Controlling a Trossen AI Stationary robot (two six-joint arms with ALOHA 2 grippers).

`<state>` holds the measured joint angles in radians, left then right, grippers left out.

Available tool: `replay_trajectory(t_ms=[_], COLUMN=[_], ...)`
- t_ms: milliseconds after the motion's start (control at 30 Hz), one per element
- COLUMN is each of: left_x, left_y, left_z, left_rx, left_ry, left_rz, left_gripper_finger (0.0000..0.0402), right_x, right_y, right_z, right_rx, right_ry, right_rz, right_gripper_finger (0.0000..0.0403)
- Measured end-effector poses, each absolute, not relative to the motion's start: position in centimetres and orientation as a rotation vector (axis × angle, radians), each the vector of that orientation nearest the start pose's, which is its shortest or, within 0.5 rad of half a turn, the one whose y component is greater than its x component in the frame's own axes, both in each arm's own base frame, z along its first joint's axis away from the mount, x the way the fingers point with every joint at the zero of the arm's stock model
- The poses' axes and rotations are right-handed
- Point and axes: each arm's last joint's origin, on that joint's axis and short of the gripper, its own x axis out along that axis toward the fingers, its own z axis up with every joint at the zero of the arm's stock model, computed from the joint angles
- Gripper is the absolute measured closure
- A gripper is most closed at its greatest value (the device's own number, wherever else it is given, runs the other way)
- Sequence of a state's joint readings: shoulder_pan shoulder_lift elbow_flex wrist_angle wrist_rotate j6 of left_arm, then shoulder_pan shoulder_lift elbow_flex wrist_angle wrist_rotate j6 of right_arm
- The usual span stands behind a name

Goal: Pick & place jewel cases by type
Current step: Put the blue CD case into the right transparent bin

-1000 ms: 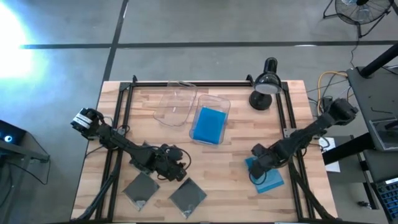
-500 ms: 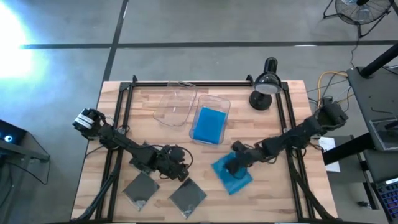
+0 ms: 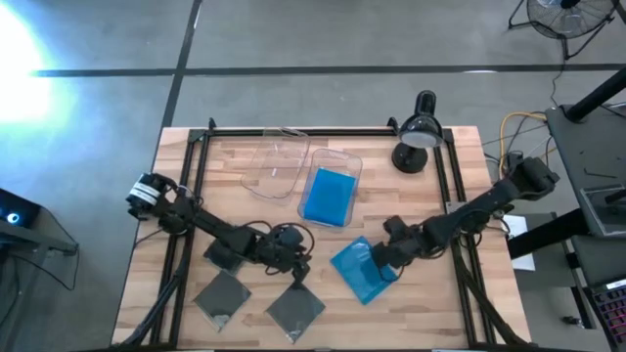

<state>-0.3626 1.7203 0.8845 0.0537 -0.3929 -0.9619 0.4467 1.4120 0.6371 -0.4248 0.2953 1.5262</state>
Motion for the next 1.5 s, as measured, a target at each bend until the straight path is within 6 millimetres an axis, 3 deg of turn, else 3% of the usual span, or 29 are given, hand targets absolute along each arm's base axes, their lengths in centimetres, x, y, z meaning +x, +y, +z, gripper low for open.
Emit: replay_trajectory(t_ms=[233,433,567,733,867,1000,1133,1333,1500], left_x=[32.1,32.3,32.7,34.4,35.8,36.3,36.3,36.5,36.5], left_y=[-9.6,-9.3,-9.4,-9.4,-9.4,-9.3,-9.4,-9.6,-9.6], left_z=[15.4,15.1,14.4,14.4,14.5,13.6,12.7,12.0,12.0], left_rx=[-0.623,-0.633,-0.661,-0.653,-0.581,-0.523,-0.528,-0.535,-0.522], left_ry=[0.648,0.667,0.688,0.66,0.674,0.731,0.772,0.794,0.799], left_rz=[0.384,0.376,0.332,0.278,0.206,0.167,0.138,0.091,0.076], left_gripper_finger=[0.0255,0.0255,0.0255,0.0255,0.0255,0.0255,0.0255,0.0255,0.0255], right_x=[24.5,26.4,25.6,22.6,19.9,18.8,19.2,21.4,23.2], right_y=[9.0,9.8,9.7,10.5,12.5,14.6,16.3,17.6,17.6], right_z=[12.1,12.8,14.3,16.8,16.8,15.7,13.9,11.4,10.9], right_rx=[1.013,0.995,1.076,1.227,1.342,1.482,1.55,1.621,1.64], right_ry=[0.853,0.816,0.796,0.826,0.915,0.959,0.957,0.912,0.84], right_rz=[-0.47,-0.324,-0.367,-0.469,-0.577,-0.684,-0.706,-0.659,-0.663], right_gripper_finger=[0.0137,0.0146,0.0154,0.0156,0.0156,0.0156,0.0156,0.0157,0.0157])
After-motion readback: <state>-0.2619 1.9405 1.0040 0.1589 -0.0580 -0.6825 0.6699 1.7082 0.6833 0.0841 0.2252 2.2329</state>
